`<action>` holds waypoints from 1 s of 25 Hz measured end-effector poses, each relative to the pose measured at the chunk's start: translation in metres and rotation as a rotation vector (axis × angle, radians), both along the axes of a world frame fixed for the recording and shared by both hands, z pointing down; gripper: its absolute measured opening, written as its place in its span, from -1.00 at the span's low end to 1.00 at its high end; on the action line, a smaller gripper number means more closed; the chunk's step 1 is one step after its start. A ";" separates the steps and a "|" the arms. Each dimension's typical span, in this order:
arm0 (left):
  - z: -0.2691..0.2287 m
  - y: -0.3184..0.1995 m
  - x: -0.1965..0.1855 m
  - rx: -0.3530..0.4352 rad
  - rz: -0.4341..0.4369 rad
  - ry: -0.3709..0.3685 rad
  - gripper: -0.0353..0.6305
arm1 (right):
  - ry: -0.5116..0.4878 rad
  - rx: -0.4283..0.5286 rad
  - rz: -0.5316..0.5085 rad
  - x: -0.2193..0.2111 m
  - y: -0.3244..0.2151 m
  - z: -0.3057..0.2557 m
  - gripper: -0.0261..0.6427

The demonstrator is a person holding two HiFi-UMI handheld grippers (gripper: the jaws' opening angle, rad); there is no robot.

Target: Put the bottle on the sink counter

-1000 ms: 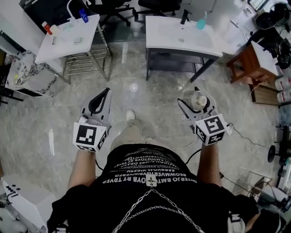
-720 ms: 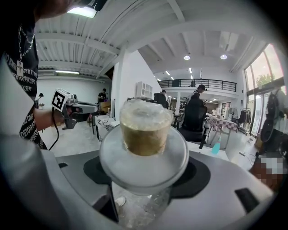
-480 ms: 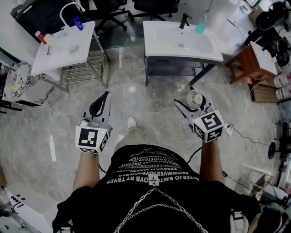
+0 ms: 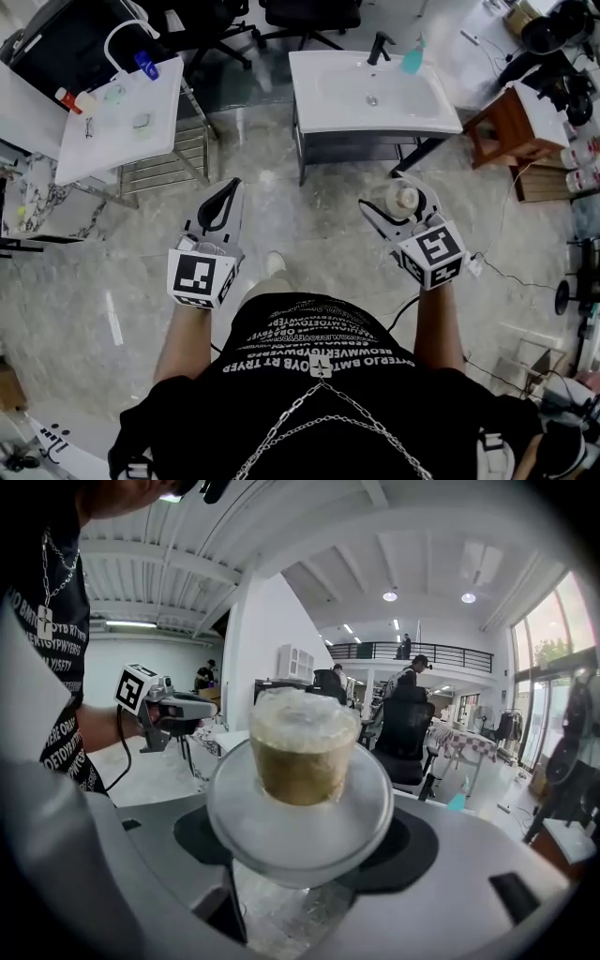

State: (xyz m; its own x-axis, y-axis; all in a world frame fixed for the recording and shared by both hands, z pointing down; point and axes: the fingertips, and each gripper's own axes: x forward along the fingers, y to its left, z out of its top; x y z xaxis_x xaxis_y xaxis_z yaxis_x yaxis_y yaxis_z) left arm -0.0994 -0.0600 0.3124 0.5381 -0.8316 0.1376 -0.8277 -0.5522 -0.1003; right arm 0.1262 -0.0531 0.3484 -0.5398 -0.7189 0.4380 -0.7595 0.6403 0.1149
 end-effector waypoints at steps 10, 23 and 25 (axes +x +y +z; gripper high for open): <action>-0.005 -0.087 -0.057 0.007 0.028 0.009 -0.88 | 0.003 0.009 0.042 -0.050 -0.080 -0.010 0.08; 0.017 -0.147 -0.070 -0.021 0.078 0.038 -0.88 | 0.041 -0.001 0.093 -0.067 -0.130 -0.002 0.08; 0.018 -0.156 -0.065 -0.022 0.085 0.033 -0.88 | 0.032 0.002 0.101 -0.063 -0.138 0.000 0.08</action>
